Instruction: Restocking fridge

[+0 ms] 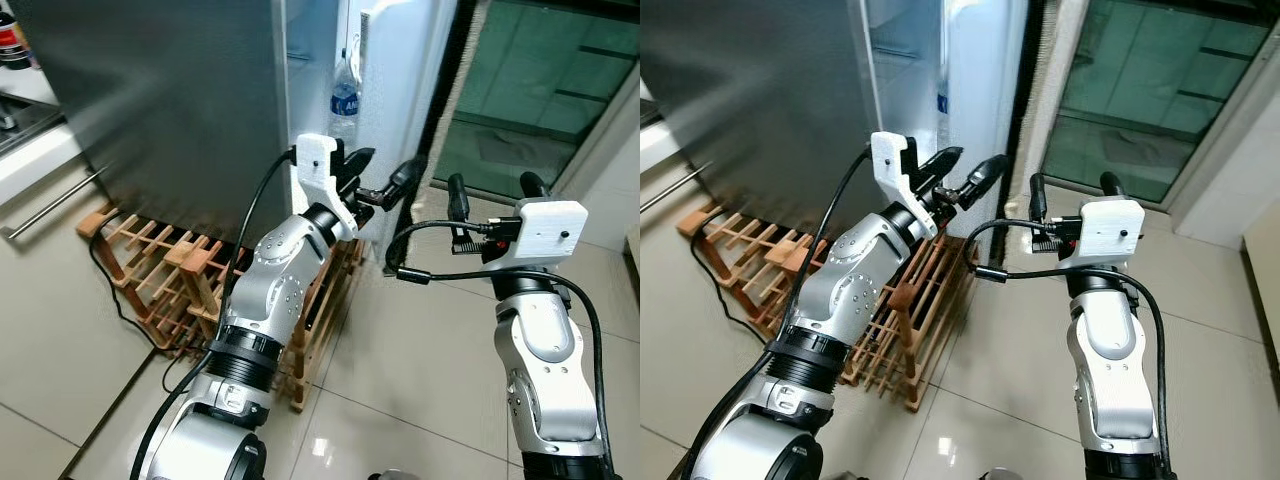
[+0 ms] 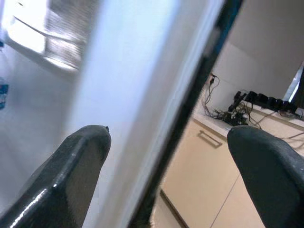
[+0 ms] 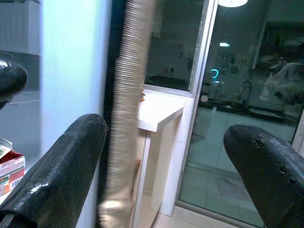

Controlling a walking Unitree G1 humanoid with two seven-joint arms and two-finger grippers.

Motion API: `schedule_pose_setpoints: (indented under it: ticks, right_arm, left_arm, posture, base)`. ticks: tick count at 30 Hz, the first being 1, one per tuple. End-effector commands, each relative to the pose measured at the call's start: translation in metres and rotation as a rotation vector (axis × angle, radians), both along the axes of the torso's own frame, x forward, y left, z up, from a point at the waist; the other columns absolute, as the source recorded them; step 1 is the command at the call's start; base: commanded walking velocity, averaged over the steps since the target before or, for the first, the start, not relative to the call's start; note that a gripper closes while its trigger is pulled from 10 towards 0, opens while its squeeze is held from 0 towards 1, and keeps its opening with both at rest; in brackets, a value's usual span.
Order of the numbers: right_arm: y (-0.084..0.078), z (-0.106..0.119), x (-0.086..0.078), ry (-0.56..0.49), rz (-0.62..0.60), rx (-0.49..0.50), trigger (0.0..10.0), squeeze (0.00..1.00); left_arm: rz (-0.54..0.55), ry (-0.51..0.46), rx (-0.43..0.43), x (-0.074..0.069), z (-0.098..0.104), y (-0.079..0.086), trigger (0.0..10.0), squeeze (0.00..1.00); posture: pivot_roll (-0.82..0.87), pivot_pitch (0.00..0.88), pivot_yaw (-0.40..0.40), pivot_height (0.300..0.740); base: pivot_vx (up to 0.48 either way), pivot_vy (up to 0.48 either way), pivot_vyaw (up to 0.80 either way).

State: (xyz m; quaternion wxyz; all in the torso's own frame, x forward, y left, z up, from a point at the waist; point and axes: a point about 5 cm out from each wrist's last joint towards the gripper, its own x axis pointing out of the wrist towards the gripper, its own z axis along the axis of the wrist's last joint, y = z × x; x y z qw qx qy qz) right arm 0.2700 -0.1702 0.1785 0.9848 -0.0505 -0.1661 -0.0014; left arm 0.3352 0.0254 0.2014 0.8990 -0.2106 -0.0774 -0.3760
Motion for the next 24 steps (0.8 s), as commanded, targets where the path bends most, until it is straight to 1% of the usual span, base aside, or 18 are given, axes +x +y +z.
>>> schedule_pose_setpoints:
  ticks: [1, 3, 5, 6, 7, 8, 9, 10, 11, 12, 13, 14, 15, 16, 17, 18, 20, 24]
  right_arm:
    - [-0.004, -0.002, -0.002, 0.005, -0.012, 0.003, 10.0, 0.00]
    - [-0.003, -0.005, -0.003, 0.019, 0.008, 0.010, 10.0, 0.00]
    - [-0.002, -0.006, -0.004, 0.024, 0.016, 0.012, 10.0, 0.00]
    - [0.000, -0.007, -0.003, 0.032, 0.031, 0.024, 10.0, 0.00]
    - [0.002, -0.011, 0.000, 0.053, 0.047, 0.052, 10.0, 0.00]
    - [0.002, -0.011, 0.000, 0.053, 0.047, 0.052, 10.0, 0.00]
    - [0.005, -0.013, 0.005, 0.075, 0.060, 0.077, 10.0, 0.00]
    - [0.005, -0.013, 0.005, 0.075, 0.060, 0.077, 10.0, 0.00]
    - [0.006, -0.014, 0.008, 0.083, 0.067, 0.096, 10.0, 0.00]
    - [0.005, -0.014, 0.009, 0.087, 0.068, 0.105, 10.0, 0.00]
    - [0.005, -0.014, 0.011, 0.092, 0.067, 0.109, 10.0, 0.00]
    - [0.005, -0.014, 0.011, 0.092, 0.067, 0.109, 10.0, 0.00]
    - [0.004, -0.015, 0.013, 0.101, 0.069, 0.113, 10.0, 0.00]
    - [0.005, -0.017, 0.017, 0.111, 0.075, 0.123, 10.0, 0.00]
    - [0.005, -0.017, 0.017, 0.111, 0.075, 0.123, 10.0, 0.00]
    - [0.007, -0.016, 0.021, 0.114, 0.082, 0.126, 10.0, 0.00]
    - [0.008, -0.016, 0.024, 0.117, 0.091, 0.127, 10.0, 0.00]
    - [0.014, -0.015, 0.031, 0.116, 0.122, 0.114, 10.0, 0.00]
  left_arm:
    - [-0.002, -0.013, -0.090, -0.010, 0.012, -0.004, 10.0, 0.00]
    - [0.080, -0.014, -0.063, -0.013, 0.008, 0.020, 10.0, 0.00]
    - [0.108, -0.014, -0.053, -0.014, 0.006, 0.026, 10.0, 0.00]
    - [0.186, 0.000, -0.041, -0.013, 0.003, 0.040, 10.0, 0.00]
    - [0.341, 0.024, -0.012, -0.011, -0.002, 0.066, 10.0, 0.00]
    - [0.341, 0.024, -0.012, -0.011, -0.002, 0.066, 10.0, 0.00]
    - [0.512, 0.021, 0.018, -0.013, -0.005, 0.095, 10.0, 0.00]
    - [0.512, 0.021, 0.018, -0.013, -0.005, 0.095, 10.0, 0.00]
    - [0.639, 0.013, 0.037, -0.019, -0.005, 0.117, 10.0, 0.00]
    - [0.694, 0.020, 0.040, -0.023, -0.006, 0.127, 10.0, 0.00]
    - [0.731, 0.028, 0.044, -0.026, -0.007, 0.134, 10.0, 0.00]
    - [0.731, 0.028, 0.044, -0.026, -0.007, 0.134, 10.0, 0.00]
    - [0.792, 0.028, 0.069, -0.032, -0.009, 0.144, 10.0, 0.00]
    - [0.891, 0.032, 0.133, -0.041, -0.014, 0.158, 10.0, 0.00]
    - [0.891, 0.032, 0.133, -0.041, -0.014, 0.158, 10.0, 0.00]
    - [0.952, 0.048, 0.170, -0.045, -0.017, 0.166, 10.0, 0.00]
    - [0.992, 0.056, 0.184, -0.044, -0.018, 0.169, 10.0, 0.00]
    - [1.040, 0.061, 0.200, -0.040, -0.016, 0.168, 10.0, 0.00]
  posture:
    - [-0.19, 0.000, 0.017, 0.740]
    - [-0.18, 0.000, 0.018, 0.740]
    - [-0.18, 0.000, 0.018, 0.740]
    - [-0.18, 0.000, 0.018, 0.740]
    - [-0.15, 0.000, 0.013, 0.740]
    - [-0.15, 0.000, 0.013, 0.740]
    - [-0.13, 0.000, 0.008, 0.740]
    - [-0.13, 0.000, 0.008, 0.740]
    - [-0.11, 0.000, 0.003, 0.740]
    - [-0.11, 0.000, 0.003, 0.740]
    - [-0.10, 0.000, -0.002, 0.740]
    - [-0.10, 0.000, -0.002, 0.740]
    - [-0.09, 0.000, -0.006, 0.740]
    - [-0.08, 0.000, -0.017, 0.740]
    - [-0.08, 0.000, -0.017, 0.740]
    - [-0.08, 0.000, -0.019, 0.740]
    - [-0.07, 0.000, -0.023, 0.740]
    - [-0.07, 0.000, -0.023, 0.740]
  base:
    - [0.000, 0.000, 0.00]
    - [0.000, 0.000, 0.00]
    - [0.000, 0.000, 0.00]
    - [0.000, 0.000, 0.00]
    - [0.000, 0.000, 0.00]
    - [0.000, 0.000, 0.00]
    - [0.000, 0.000, 0.00]
    - [0.000, 0.000, 0.00]
    - [0.000, 0.000, 0.00]
    - [0.000, 0.000, 0.00]
    - [0.000, 0.000, 0.00]
    - [0.000, 0.000, 0.00]
    - [0.000, 0.000, 0.00]
    - [0.000, 0.000, 0.66]
    - [0.000, 0.000, 0.66]
    - [0.000, 0.000, 0.70]
    - [0.000, -0.157, 0.66]
    - [0.000, -0.480, 0.61]
